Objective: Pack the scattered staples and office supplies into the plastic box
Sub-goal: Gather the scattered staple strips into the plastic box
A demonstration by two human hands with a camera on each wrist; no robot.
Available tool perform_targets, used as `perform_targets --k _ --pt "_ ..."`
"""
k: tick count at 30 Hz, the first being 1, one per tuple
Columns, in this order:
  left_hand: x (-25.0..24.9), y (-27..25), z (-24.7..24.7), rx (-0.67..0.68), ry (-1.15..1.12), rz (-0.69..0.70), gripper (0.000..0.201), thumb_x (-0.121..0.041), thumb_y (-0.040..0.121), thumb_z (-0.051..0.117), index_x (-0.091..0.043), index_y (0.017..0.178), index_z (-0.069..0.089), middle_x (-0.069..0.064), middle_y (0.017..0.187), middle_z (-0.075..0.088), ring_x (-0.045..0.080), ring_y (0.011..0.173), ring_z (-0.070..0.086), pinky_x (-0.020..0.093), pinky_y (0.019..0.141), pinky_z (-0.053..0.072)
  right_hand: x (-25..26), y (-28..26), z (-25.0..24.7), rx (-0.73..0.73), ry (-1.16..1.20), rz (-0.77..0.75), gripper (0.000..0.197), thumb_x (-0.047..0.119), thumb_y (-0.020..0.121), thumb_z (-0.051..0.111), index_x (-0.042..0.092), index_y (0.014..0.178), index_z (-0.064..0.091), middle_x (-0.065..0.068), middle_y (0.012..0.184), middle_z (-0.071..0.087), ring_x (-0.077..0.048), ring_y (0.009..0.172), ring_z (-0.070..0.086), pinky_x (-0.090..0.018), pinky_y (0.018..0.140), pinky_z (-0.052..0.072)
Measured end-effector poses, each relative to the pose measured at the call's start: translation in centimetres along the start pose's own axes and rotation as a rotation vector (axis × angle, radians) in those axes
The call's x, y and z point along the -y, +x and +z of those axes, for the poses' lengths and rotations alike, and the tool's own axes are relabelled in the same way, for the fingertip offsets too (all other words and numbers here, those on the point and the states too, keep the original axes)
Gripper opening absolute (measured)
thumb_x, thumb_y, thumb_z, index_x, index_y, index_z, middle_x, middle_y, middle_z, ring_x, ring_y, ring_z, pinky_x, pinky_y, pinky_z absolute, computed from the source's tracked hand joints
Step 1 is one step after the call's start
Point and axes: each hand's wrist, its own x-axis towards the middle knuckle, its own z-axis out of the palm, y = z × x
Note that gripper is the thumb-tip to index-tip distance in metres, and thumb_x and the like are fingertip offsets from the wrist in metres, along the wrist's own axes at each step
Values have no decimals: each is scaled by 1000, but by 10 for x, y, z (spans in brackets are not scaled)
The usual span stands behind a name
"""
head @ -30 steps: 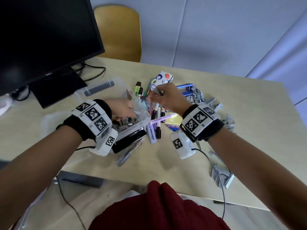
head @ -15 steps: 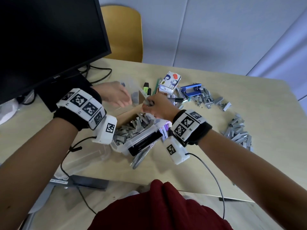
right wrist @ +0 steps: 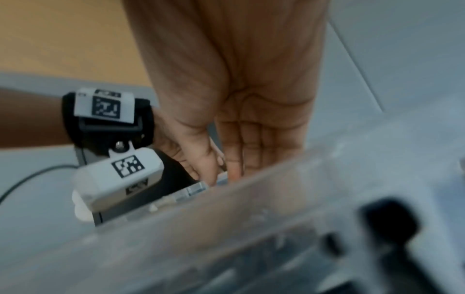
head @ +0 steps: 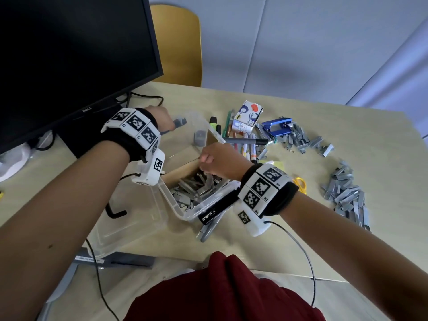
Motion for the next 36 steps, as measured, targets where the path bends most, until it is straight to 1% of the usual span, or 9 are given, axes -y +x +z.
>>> perform_targets --k 5,8,12,14,16,20,26,29,36 --pt "-6 4 -3 45 65 4 35 -31 93 48 -1 110 54 18 115 56 28 92 48 30 78 38 -6 -4 14 132 -312 -54 20 15 87 56 8 102 67 -6 106 62 -20 102 55 -26 93 42" --pt "-11 4 -5 26 76 -8 42 -32 94 48 3 119 50 21 119 54 31 102 52 31 81 38 4 -4 25 202 -305 -131 34 11 83 60 12 117 62 -5 118 58 -20 115 47 -27 95 36" --pt "-11 11 -2 14 63 -25 34 -32 95 47 -2 80 49 19 102 51 28 92 49 29 76 34 8 -8 30 327 -96 -171 37 7 82 64 15 118 63 -4 120 61 -12 106 51 -19 91 35" --pt "-12 10 -2 10 64 -22 33 -33 94 48 -1 89 52 21 109 54 30 96 51 28 76 34 5 -9 29 326 -56 -162 35 9 82 64 18 116 65 -3 117 63 -13 107 53 -18 92 36" --pt "-11 9 0 8 62 -29 41 -33 94 48 2 116 51 21 120 54 32 110 52 30 79 36 1 -8 27 262 -131 -136 41 13 83 63 27 122 60 1 120 62 -17 114 51 -29 99 39" --pt "-12 10 9 -10 42 -32 45 -32 92 49 1 124 47 21 124 53 33 114 51 32 85 40 -8 -7 25 150 -261 -80 58 11 85 55 36 135 42 0 133 50 -22 123 41 -41 98 40" --pt "-28 -2 15 -60 -63 14 47 -32 91 48 -5 130 47 18 132 49 33 117 49 30 86 40 -22 -17 18 10 -154 -96 48 9 87 53 22 133 47 -3 133 51 -21 120 46 -34 102 35" --pt "-48 -11 9 -89 -174 90 45 -32 91 47 -6 127 52 16 131 51 31 116 50 33 92 41 -31 -31 1 -84 11 -136 44 7 88 54 14 131 51 -8 133 51 -20 116 52 -33 104 37" --pt "-136 -45 13 -161 -325 383 14 -23 90 47 -13 90 56 9 95 54 22 89 51 29 78 36 -89 -75 -42 -488 243 35 20 0 85 54 4 98 69 -10 101 66 -16 79 56 -16 70 42"
